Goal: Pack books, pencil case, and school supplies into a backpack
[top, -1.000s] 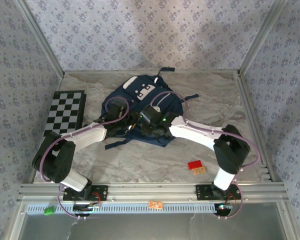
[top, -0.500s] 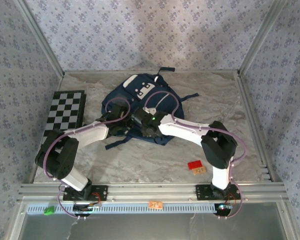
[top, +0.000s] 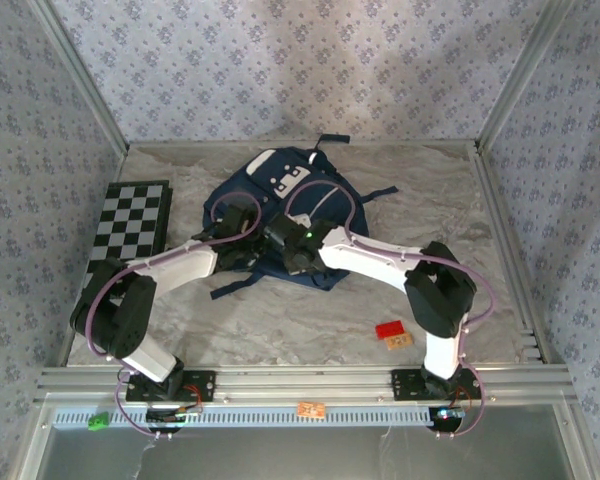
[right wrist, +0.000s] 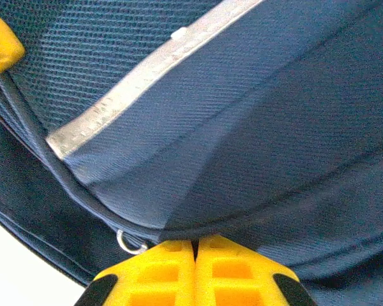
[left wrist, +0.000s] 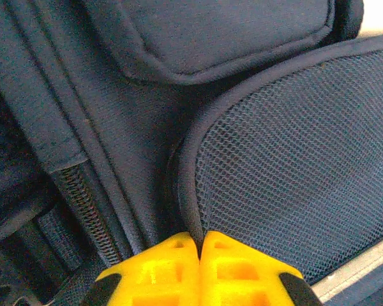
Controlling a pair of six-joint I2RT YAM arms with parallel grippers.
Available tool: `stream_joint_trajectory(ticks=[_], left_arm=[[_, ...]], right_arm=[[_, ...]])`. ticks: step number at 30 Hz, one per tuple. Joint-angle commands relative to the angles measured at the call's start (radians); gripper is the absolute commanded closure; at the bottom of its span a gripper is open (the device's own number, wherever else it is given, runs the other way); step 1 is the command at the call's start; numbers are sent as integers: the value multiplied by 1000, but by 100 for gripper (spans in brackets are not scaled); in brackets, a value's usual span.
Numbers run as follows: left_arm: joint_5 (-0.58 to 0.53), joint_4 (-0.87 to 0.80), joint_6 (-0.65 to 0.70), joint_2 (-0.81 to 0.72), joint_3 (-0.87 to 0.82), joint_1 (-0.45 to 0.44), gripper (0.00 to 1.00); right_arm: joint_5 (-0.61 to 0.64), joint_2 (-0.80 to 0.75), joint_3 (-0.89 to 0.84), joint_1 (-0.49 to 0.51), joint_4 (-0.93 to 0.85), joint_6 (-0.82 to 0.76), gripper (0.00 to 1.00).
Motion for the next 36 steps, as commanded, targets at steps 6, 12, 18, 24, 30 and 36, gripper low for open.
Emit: stream_joint_trajectory(ticks=[6, 12, 18, 24, 30, 36], left_arm=[[90, 98, 294, 125, 202, 106, 100], [228, 80, 439, 108, 251, 171, 83], [233, 109, 192, -41, 12, 151, 56], [197, 189, 17, -33, -49, 81, 53], [133, 264, -99, 59, -41, 51, 63], [-21, 36, 45, 10, 30, 78, 100]], right_arm=[[-225, -153, -144, -19, 143, -126, 100], [-341, -33, -59, -27, 317, -38, 100], [-263, -19, -45, -32, 330, -14, 100], [-261, -29, -71, -37, 340, 9, 100], [-239, -28, -91, -34, 354, 10, 100], [-78, -91, -131, -37, 223, -11, 100]])
